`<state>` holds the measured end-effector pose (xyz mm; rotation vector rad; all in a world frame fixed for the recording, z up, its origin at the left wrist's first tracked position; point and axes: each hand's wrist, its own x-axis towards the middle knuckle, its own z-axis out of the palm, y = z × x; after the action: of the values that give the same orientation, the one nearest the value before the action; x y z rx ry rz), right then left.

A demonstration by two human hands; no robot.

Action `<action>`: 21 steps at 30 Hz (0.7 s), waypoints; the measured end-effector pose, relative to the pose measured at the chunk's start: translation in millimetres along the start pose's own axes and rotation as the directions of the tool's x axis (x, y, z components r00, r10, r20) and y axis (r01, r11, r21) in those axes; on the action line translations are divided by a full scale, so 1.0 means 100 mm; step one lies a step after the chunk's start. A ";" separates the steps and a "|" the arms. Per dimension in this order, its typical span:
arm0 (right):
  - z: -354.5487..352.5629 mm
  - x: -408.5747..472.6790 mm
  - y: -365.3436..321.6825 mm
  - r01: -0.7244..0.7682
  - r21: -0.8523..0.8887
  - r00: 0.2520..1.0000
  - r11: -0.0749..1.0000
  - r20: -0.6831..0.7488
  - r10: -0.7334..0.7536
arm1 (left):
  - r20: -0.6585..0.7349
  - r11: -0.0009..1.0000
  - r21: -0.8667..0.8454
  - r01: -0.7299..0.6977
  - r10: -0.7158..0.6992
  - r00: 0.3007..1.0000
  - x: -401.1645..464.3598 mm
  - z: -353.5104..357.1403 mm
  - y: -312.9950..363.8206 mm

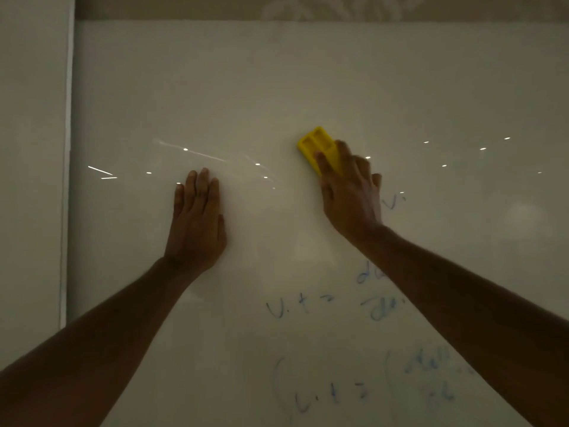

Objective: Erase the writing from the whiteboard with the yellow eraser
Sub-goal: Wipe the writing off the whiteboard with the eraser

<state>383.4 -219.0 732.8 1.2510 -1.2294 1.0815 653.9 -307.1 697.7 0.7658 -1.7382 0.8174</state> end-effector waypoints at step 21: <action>-0.14 -0.91 0.81 0.177 -0.057 0.984 0.983 0.039 -0.175 | -0.039 0.997 0.021 -0.078 0.079 0.996 0.37 0.30 0.81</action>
<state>297.0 -194.9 649.7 1.3096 -1.1446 0.8919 562.7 -289.9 712.5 0.6931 -1.7358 0.8985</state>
